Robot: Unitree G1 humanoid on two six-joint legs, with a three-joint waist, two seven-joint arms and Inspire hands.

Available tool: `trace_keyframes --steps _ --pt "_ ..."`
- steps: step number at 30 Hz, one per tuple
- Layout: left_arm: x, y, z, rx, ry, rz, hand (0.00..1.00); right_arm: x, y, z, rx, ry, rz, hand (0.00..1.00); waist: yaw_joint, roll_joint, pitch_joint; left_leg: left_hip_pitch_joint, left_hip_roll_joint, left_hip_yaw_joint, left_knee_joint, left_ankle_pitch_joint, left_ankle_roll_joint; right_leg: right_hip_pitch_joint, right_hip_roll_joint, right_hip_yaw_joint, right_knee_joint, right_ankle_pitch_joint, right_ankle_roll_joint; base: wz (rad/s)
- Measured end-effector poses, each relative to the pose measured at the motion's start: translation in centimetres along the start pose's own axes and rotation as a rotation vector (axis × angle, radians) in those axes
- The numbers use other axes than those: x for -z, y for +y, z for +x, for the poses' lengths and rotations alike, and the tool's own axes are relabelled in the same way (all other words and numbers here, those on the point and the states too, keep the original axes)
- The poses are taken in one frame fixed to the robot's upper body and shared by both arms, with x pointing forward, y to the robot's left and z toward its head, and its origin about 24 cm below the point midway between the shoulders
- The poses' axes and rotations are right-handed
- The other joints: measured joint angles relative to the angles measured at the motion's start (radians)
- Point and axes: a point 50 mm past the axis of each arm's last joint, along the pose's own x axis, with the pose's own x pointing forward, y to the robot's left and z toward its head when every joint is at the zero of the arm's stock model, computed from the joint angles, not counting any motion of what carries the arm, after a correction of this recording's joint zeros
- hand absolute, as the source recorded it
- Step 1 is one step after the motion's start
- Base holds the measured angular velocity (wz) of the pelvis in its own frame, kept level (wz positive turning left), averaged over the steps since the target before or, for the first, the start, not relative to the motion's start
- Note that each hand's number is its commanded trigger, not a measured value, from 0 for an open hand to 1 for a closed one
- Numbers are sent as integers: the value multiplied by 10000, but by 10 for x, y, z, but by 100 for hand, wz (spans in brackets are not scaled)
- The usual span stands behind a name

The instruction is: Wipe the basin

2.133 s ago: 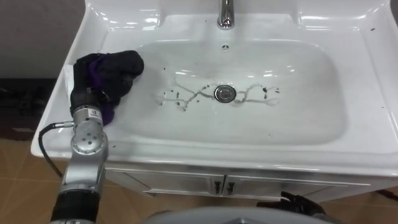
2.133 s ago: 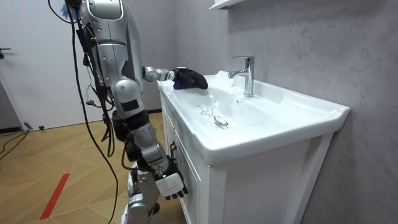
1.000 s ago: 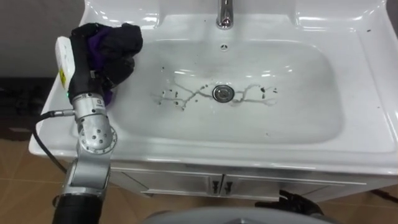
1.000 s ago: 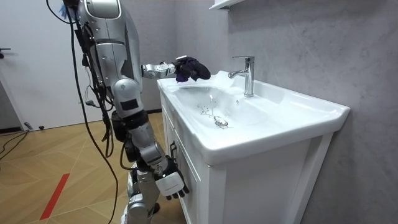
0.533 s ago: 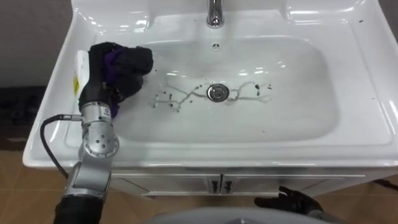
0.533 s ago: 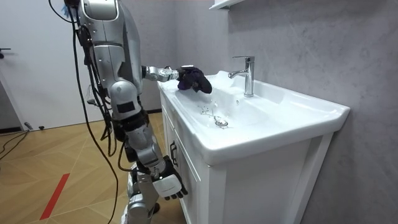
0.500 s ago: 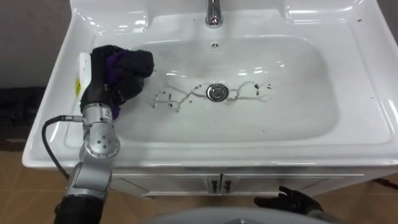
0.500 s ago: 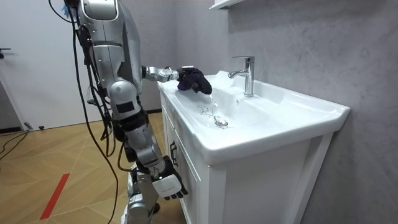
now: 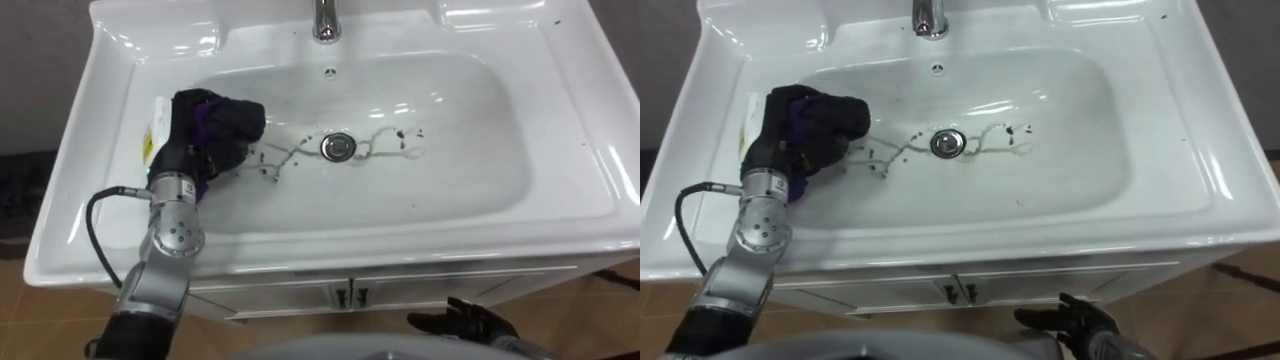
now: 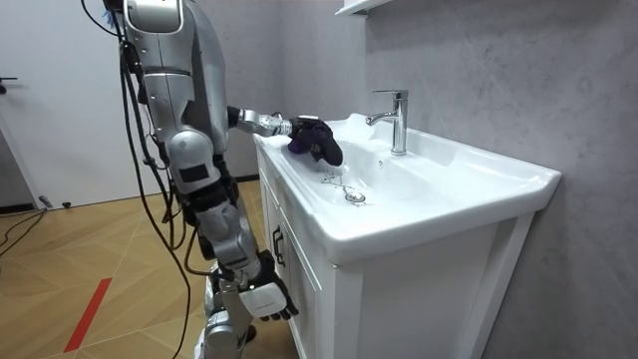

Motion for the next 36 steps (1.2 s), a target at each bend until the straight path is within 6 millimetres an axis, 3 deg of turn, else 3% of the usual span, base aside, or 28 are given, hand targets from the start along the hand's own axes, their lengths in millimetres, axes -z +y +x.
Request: trace_keyframes --steps 19,30,36 --pt "23 -15 0 946 734 2001 100 7 -2 -2 204 153 760 0 -96 -4 -29 139 16 201 -76 0 0 -18 20 246 3 6 -12 -5" --pt "21 -11 21 949 734 4348 100 4 -5 -3 401 43 941 0 -273 1 -65 21 87 537 -66 1 2 -370 57 648 217 16 -27 -8" --pt "20 -7 32 879 824 4602 100 3 -7 -3 469 15 883 0 -306 -71 -73 -57 114 653 -56 1 2 -522 59 723 313 31 -37 -4"
